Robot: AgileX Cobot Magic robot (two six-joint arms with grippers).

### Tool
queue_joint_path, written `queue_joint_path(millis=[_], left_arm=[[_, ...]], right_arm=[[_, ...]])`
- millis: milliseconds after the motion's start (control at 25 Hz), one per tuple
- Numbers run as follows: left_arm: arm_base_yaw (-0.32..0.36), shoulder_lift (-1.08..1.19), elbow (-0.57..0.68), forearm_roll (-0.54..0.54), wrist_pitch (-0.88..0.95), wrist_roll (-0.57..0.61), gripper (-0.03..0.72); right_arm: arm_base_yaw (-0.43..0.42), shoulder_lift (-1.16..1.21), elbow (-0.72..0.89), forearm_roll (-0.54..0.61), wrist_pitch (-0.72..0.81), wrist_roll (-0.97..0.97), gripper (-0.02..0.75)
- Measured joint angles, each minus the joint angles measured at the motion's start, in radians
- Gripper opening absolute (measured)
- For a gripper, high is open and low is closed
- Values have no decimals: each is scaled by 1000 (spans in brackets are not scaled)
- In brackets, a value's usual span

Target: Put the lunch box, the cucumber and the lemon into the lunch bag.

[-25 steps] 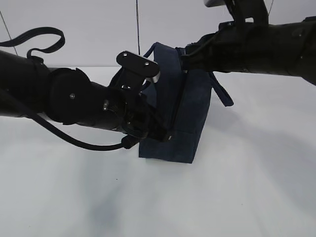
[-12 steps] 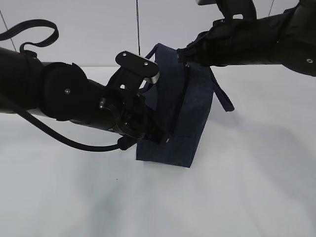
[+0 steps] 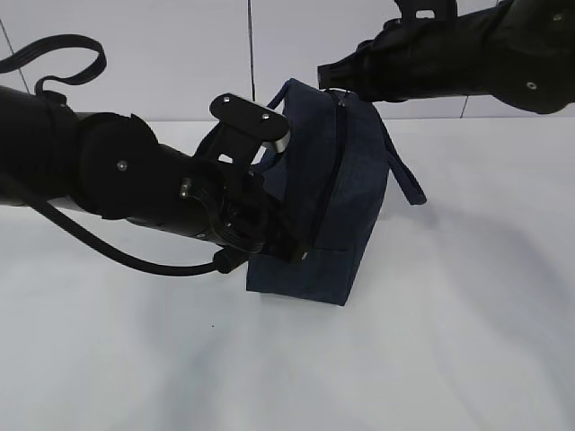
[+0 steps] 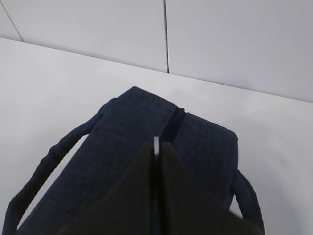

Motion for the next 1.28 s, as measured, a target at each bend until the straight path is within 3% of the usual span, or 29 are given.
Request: queue_joint_path(millis=[1280], left_arm=[[0,0,0,-10,2,0,-2]], right_arm=[[-10,312,-394,5,133,122,7]])
